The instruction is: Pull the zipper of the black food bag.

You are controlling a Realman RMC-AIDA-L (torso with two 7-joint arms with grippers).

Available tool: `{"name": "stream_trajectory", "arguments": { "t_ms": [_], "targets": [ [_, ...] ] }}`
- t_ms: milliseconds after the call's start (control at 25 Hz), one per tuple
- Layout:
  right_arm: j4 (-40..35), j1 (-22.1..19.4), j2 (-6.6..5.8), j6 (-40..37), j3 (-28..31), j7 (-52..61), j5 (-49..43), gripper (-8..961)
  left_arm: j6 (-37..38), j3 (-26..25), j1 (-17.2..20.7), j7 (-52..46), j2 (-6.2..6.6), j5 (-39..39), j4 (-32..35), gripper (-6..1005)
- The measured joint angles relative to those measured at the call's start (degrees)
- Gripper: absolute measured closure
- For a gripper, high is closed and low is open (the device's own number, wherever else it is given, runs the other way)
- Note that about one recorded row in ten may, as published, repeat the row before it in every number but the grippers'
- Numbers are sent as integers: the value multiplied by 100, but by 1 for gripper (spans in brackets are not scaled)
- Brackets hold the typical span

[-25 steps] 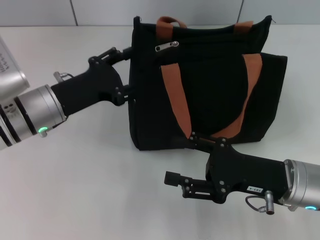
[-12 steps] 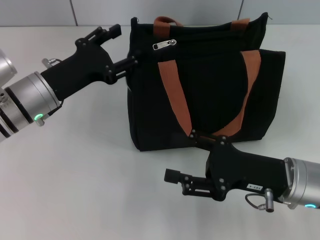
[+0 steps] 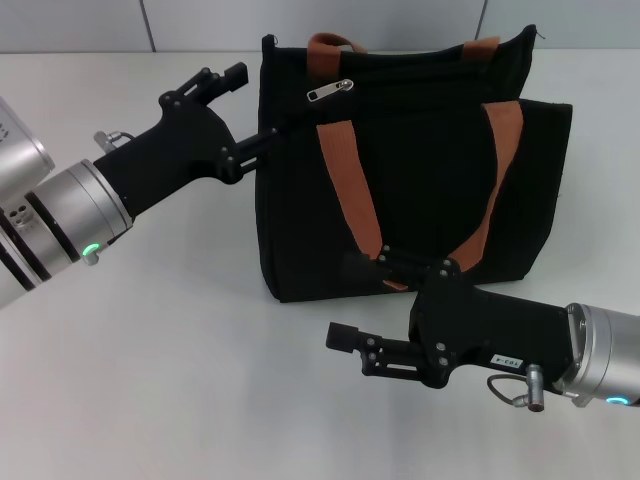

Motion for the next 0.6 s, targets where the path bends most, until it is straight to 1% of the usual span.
{"name": "stream_trajectory", "arguments": {
  "t_ms": [360, 600],
  "targets": [
    [14, 0, 0, 3, 0, 0, 8, 196, 12, 18, -16, 30, 0, -26, -149, 271],
    [40, 0, 0, 3, 0, 0, 8, 196, 204, -11, -27, 68, 0, -44, -147, 278]
  ]
}}
